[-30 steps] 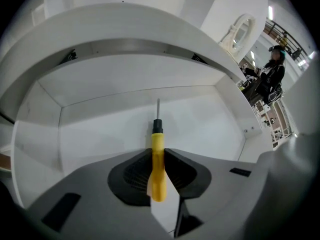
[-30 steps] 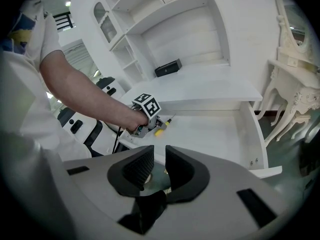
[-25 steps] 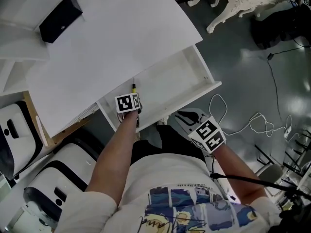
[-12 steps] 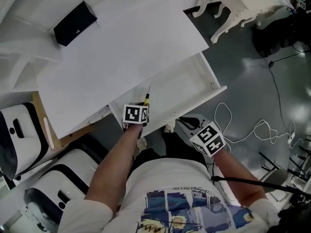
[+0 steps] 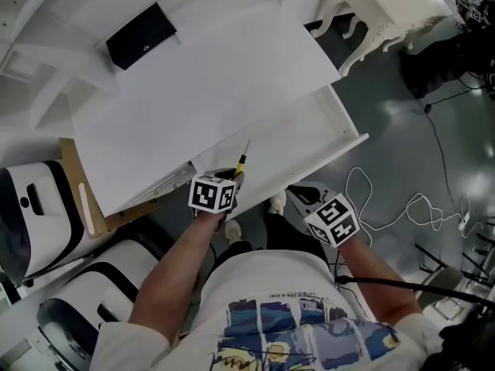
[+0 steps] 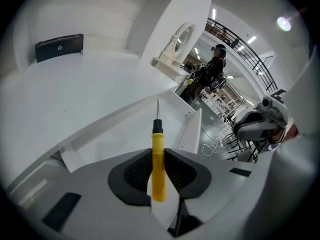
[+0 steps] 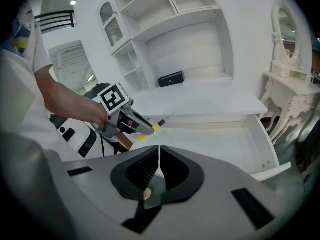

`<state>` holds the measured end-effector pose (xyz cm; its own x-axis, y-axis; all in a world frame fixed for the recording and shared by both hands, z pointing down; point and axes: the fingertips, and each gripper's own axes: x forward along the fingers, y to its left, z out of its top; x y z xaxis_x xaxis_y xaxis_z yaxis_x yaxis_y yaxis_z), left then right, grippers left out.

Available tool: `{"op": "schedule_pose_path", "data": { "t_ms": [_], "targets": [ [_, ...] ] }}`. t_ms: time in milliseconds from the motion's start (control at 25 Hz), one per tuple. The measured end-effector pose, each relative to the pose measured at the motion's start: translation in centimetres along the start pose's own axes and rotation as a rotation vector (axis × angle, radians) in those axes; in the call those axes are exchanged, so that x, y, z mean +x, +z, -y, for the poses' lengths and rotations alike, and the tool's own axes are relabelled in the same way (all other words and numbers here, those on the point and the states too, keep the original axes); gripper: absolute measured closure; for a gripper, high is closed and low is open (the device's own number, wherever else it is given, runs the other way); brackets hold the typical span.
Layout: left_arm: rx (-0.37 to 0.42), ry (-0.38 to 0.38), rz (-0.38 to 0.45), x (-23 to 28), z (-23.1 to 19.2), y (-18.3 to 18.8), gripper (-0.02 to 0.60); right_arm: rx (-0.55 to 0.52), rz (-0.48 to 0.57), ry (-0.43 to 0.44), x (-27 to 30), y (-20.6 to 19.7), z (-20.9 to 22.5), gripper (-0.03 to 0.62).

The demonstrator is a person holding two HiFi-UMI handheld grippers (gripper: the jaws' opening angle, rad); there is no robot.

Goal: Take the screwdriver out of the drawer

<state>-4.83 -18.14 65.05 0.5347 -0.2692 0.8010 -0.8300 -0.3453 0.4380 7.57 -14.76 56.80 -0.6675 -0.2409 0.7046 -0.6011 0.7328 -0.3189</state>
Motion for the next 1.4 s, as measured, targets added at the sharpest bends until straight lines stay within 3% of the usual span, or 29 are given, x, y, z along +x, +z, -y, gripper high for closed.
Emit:
{"op": "schedule_pose_path", "data": {
  "t_ms": [600, 1400],
  "targets": [
    [0.081, -0.143, 0.194, -13.5, 2.3, -2.7, 0.497, -0.008, 0.062, -0.075, 0.5, 1.3, -7.1, 0.567],
    [0.198, -0.173, 0.361, -25.2, 4.5, -8.2, 0.497, -0.036, 0.158, -0.157, -2.3, 1.1, -15.4, 0.569]
  ]
}}
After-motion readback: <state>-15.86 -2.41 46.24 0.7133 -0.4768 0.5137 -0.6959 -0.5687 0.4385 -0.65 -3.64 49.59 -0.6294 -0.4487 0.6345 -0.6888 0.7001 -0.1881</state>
